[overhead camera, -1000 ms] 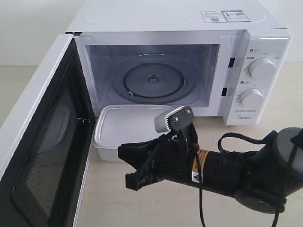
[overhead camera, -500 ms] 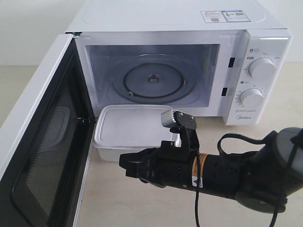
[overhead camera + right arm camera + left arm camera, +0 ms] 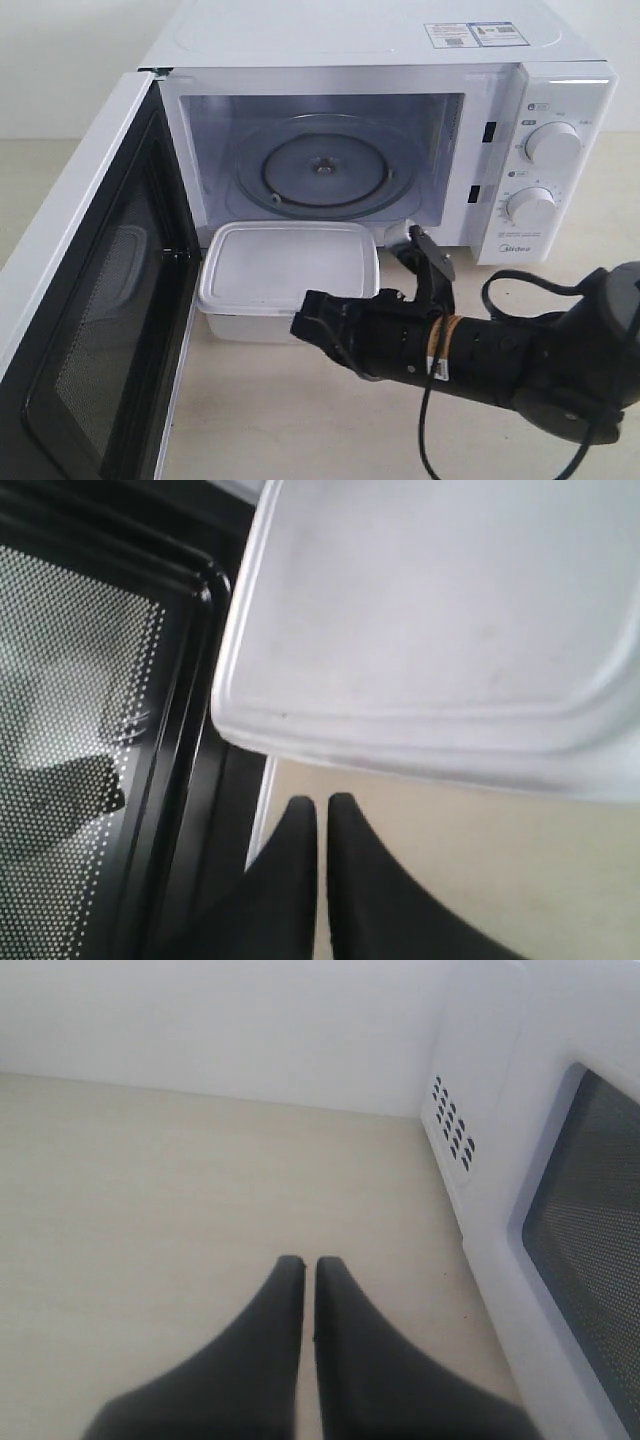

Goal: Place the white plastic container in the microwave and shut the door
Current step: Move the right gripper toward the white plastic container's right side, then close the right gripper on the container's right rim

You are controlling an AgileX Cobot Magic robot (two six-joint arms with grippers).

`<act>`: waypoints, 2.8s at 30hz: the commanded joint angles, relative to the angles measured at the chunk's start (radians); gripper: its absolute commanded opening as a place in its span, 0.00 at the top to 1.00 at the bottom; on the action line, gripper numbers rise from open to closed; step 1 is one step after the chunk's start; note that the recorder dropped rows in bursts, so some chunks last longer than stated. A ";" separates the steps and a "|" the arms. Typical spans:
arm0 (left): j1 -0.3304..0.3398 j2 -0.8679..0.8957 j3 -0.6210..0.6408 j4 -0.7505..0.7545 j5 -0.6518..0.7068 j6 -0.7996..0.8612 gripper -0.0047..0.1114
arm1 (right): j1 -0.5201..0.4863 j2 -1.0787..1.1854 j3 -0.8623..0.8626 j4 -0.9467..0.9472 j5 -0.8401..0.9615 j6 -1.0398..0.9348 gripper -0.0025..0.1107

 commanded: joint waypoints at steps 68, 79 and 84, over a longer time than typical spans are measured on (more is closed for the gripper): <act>0.002 -0.003 0.004 0.006 0.001 0.004 0.92 | -0.271 -0.028 -0.153 -0.374 0.218 0.270 0.71; 0.002 -0.003 0.004 0.006 0.001 0.004 0.92 | -0.271 -0.028 -0.153 -0.410 0.323 0.295 0.91; 0.002 -0.003 0.004 0.006 0.001 0.004 0.92 | -0.271 -0.028 -0.153 -0.417 0.322 0.281 0.98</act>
